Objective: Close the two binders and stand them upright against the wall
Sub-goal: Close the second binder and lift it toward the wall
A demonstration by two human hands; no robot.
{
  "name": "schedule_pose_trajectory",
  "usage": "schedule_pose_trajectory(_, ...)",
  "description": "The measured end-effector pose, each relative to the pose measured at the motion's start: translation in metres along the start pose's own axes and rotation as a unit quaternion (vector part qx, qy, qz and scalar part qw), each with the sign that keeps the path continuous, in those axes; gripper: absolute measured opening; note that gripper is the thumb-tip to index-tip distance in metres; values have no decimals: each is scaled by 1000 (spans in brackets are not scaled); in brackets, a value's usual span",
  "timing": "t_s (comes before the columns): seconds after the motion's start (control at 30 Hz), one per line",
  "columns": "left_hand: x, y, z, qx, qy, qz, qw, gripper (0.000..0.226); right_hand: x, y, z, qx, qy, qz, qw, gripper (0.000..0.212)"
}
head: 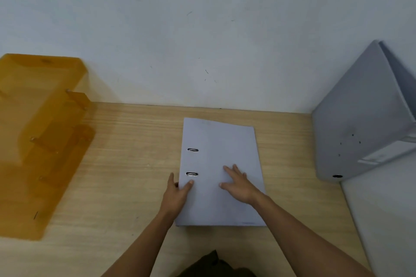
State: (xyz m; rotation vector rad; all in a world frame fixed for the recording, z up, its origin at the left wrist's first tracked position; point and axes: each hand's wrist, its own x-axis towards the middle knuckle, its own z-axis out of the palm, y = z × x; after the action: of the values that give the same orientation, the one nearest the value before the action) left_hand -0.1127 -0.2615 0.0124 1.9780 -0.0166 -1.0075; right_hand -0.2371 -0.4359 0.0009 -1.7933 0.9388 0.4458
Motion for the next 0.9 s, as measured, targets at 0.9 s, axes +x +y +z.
schedule_pose_trajectory(0.9, -75, 72, 68, -212, -243, 171, 931, 50, -85, -24, -44, 400, 88, -175, 895, 79)
